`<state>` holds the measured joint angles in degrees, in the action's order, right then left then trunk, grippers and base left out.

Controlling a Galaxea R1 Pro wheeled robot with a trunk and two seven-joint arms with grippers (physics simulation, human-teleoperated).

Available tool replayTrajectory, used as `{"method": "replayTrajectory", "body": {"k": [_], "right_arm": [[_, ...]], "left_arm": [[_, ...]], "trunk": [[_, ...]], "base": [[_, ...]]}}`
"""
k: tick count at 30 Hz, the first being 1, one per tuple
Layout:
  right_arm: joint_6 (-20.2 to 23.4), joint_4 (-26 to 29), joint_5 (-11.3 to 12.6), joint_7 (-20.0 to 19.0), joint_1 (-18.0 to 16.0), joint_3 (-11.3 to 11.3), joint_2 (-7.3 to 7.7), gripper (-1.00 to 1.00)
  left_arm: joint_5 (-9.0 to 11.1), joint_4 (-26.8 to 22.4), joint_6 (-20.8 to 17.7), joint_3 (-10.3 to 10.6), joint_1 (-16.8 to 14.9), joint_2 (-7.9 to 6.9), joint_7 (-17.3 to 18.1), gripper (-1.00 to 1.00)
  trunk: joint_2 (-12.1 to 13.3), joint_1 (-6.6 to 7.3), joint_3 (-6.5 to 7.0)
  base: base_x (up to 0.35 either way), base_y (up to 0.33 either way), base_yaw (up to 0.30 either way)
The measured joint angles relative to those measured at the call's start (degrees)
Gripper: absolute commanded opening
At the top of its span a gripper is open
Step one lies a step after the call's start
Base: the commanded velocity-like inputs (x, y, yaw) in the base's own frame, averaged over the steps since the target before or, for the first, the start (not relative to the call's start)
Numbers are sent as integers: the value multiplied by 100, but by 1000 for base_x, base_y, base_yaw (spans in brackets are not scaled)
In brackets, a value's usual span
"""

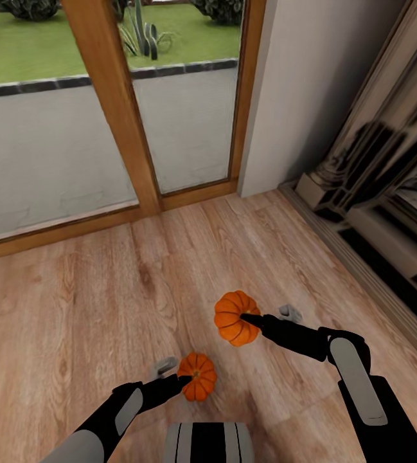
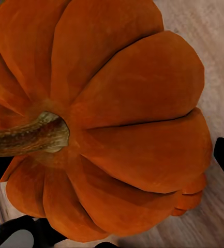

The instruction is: Place each of the two pumpkins and all three candles from the living room inside a cabinet in the living room (use any cabinet), then make sure every cabinet is closed, and position the cauldron so it is next to a table in the living room.

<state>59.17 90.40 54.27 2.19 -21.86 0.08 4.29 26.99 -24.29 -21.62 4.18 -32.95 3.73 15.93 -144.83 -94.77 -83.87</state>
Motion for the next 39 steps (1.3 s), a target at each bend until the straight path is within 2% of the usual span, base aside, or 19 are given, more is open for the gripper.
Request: {"method": "replayTrajectory", "body": {"k": [18,27,32,36,39], "right_arm": [[-3,-1,24,-1,0,-2,0,-100],[-2,-1,6,-1,0,-8,0,-100],[-3,-1,18,0,0,-8,0,-100],[-3,-1,9,-1,0,-8,0,-100],[-4,0,32,-1,0,-8,0,-100]], "left_arm": [[8,-4,9,-24,0,-10,45,100],[15,-6,10,-28,0,-18,45,100],[17,-7,10,-28,0,-19,45,100],[16,-8,3,-29,0,-19,45,100],[17,-5,3,-28,0,-19,45,100]], "trunk": [[0,-1,0],[-9,-19,-155],[-9,-19,-155],[-14,-30,-243],[-15,-29,-244]], "base": [[47,-25,0],[0,0,0],[0,0,0],[0,0,0],[0,0,0]]}}
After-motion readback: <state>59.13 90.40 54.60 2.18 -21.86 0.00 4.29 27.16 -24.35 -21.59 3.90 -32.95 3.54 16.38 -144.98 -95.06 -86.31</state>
